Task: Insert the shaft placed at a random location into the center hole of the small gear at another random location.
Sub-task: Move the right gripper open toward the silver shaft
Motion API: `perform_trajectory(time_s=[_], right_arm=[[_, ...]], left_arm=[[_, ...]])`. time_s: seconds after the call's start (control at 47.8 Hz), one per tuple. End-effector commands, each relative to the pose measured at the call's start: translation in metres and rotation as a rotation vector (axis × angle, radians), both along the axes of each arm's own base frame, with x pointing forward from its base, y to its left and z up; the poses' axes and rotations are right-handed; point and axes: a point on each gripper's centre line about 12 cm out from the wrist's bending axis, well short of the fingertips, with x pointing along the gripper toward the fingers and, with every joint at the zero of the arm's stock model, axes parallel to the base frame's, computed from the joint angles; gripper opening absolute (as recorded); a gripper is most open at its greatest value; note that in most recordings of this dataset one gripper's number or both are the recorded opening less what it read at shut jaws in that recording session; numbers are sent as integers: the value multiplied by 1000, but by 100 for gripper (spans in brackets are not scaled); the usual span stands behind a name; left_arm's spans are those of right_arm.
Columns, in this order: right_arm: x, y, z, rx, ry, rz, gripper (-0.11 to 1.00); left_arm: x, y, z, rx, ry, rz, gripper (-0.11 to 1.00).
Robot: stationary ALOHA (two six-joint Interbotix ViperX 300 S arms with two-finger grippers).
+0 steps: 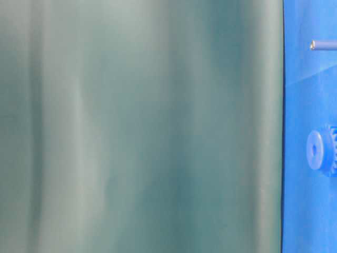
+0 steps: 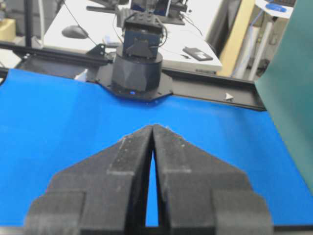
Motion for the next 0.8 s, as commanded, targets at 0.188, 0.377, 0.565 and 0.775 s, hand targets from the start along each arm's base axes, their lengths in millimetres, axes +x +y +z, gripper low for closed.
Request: perform_trajectory(time_s=[0.188,0.377,0.565,0.775], right_arm=[[10,-4,-10,-5,68,-18,-6],[17,-17,-21,19,87,-80,-6],[33,-34,-48,56,161,-154,1],[57,-42,-90,99,275,-193,44]], left_arm=[[0,-1,5,0,-18,-3,0],[1,-1,2,-2,-5,-3,0],[1,-1,0,-9,0,-4,0],[0,-1,0,-11,-3,-4,0]])
